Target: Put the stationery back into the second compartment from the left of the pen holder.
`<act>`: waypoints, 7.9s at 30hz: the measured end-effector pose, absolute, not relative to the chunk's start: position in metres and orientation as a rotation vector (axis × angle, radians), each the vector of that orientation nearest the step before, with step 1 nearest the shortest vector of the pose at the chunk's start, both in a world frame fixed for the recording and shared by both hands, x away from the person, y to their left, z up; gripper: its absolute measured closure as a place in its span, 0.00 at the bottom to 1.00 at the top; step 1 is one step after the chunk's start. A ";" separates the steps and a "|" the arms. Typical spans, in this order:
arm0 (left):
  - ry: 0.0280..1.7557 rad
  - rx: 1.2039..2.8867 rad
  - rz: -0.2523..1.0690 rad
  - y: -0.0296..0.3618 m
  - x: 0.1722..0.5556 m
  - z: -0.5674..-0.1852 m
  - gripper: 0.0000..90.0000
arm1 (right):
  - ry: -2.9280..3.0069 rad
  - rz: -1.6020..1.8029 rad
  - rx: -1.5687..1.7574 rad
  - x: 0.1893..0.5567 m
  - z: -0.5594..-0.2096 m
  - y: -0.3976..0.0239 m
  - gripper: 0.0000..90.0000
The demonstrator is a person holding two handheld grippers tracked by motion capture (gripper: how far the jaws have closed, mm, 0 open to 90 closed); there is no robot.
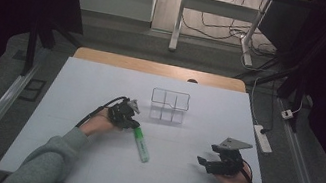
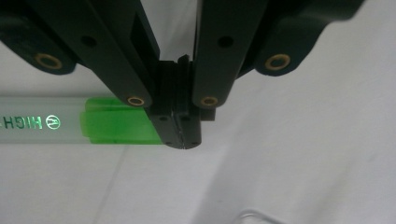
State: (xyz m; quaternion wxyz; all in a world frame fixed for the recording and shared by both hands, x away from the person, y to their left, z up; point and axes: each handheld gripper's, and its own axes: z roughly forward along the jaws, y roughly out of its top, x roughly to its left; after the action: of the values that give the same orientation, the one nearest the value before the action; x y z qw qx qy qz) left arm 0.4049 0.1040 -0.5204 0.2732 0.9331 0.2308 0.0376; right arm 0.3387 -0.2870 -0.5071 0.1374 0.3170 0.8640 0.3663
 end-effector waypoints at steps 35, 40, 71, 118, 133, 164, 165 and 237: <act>0.681 2.405 0.182 0.104 0.372 -0.503 0.99 | 2.494 1.057 0.908 0.337 -0.505 -0.285 0.26; 0.769 2.323 0.303 0.124 0.353 -0.498 0.81 | 2.490 1.065 0.905 0.337 -0.504 -0.286 0.26; 1.041 2.147 0.427 0.212 0.283 -0.506 0.37 | 2.490 1.090 0.920 0.334 -0.495 -0.269 0.28; 1.078 2.151 0.421 0.221 0.281 -0.513 0.33 | 2.688 1.071 0.758 0.322 -0.477 -0.125 0.34; 1.086 2.161 0.411 0.223 0.283 -0.517 0.33 | 2.738 0.955 0.800 0.340 -0.505 -0.092 0.33; 1.082 2.180 0.419 0.223 0.284 -0.519 0.32 | 2.721 0.799 0.763 0.340 -0.517 -0.077 0.74; 1.085 2.178 0.417 0.223 0.284 -0.519 0.32 | 2.720 0.800 0.759 0.340 -0.517 -0.077 0.74; 1.074 2.152 0.426 0.224 0.283 -0.517 0.29 | 2.253 1.483 0.802 0.392 -0.406 -0.143 0.74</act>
State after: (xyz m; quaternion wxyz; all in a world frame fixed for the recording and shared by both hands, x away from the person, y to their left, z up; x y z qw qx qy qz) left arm 0.2835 0.2240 -0.5166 0.3423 0.8279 0.4130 0.1639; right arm 0.3915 -0.1433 -0.4058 0.1633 0.2811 0.7899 0.5200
